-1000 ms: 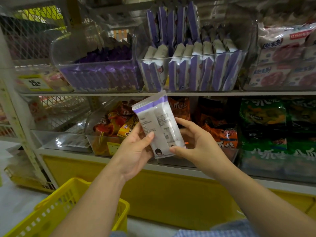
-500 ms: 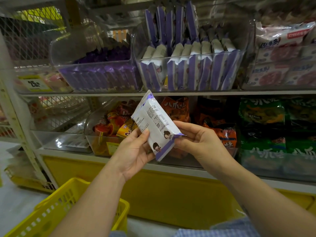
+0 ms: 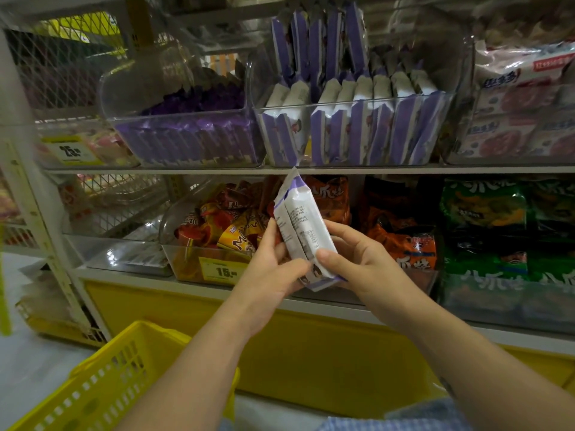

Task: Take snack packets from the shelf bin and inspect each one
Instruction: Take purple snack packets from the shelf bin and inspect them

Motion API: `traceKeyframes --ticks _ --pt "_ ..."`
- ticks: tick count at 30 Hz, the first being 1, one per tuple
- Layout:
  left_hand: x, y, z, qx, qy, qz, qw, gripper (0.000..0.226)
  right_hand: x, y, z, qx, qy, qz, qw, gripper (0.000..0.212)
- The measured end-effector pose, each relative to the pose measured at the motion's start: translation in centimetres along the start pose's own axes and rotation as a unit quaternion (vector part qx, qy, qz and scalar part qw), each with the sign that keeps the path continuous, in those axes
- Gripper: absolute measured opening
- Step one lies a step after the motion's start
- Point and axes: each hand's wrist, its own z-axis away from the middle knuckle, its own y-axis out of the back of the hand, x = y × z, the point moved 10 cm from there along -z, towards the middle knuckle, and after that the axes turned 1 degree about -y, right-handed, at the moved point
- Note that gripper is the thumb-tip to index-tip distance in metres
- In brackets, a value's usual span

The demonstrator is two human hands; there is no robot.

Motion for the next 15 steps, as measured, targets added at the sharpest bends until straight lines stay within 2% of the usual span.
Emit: traceKeyframes --ticks 4,6,10,15 --pt "-0.2 0.8 -0.3 0.037 -0.009 -0.023 0.999 0.085 0.0 -0.1 0.1 -0.003 0.002 0.046 0.999 0.042" --pt "-0.3 1.1 -0.3 0.042 -0.003 -0.003 0.999 0.074 0.0 -0.1 0.1 -0.008 0.004 0.051 0.999 0.041" --pt "-0.4 1.6 -0.2 0.053 0.026 0.060 0.996 0.038 0.0 -0.3 0.1 -0.025 -0.001 0.037 0.999 0.041" --pt "-0.8 1.9 0.2 0.061 0.046 0.089 0.993 0.032 0.0 -0.4 0.3 -0.040 -0.012 0.012 0.999 0.040"
